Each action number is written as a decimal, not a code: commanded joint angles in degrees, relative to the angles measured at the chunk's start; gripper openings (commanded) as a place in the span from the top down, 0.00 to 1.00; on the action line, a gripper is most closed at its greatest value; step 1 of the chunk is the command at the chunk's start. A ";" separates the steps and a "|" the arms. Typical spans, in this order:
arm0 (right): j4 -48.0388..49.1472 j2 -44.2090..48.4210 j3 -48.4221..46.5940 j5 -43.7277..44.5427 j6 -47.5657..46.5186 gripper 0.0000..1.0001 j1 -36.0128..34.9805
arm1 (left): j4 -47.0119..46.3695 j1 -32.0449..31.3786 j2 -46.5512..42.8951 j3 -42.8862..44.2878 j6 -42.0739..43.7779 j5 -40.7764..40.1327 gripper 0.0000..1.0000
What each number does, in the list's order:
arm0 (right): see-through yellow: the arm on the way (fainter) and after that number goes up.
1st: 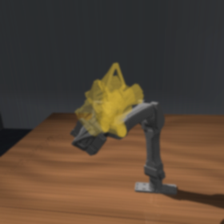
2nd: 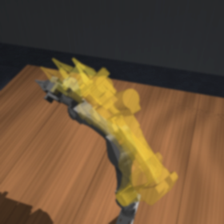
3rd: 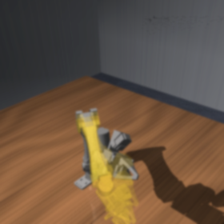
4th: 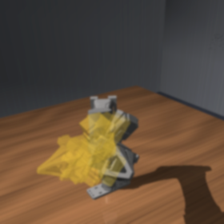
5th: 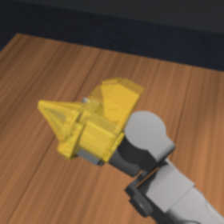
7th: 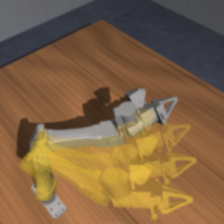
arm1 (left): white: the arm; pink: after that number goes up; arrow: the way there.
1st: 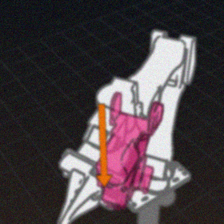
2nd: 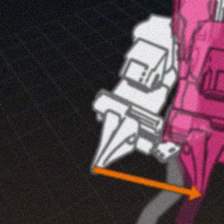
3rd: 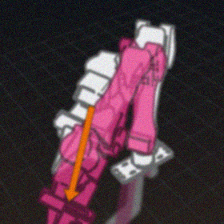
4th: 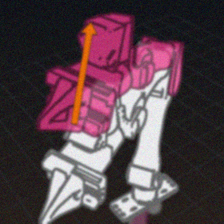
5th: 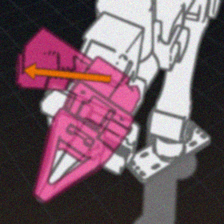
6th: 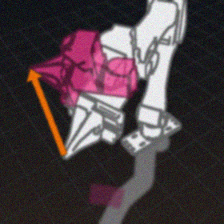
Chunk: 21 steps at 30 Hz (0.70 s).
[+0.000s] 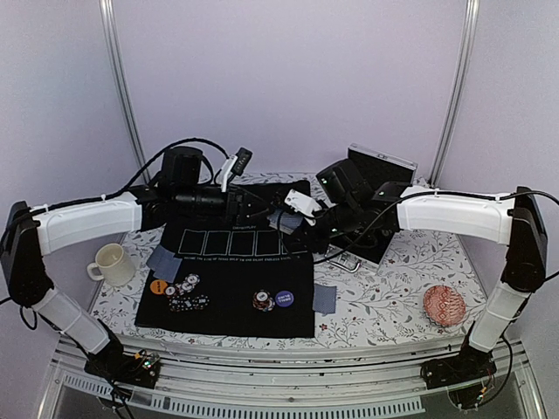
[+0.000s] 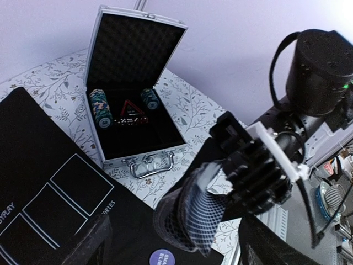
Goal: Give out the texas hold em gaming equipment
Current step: Pick up the poker card from the face-down deck piles.
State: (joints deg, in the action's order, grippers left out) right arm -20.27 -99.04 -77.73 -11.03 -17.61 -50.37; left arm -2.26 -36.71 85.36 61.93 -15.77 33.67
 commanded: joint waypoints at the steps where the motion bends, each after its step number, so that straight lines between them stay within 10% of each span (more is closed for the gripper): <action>1: 0.06 -1.51 -2.86 0.49 0.04 0.63 -0.72 | 5.30 -0.37 2.49 3.99 2.42 -4.77 0.22; 21: 0.56 -2.78 -2.61 0.62 -0.32 0.63 -1.41 | 14.81 -0.91 2.66 6.57 7.28 -15.59 0.66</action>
State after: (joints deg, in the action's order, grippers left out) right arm -20.60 -102.06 -79.94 -9.72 -17.58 -51.35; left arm 9.56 -37.85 89.62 68.23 -10.22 22.76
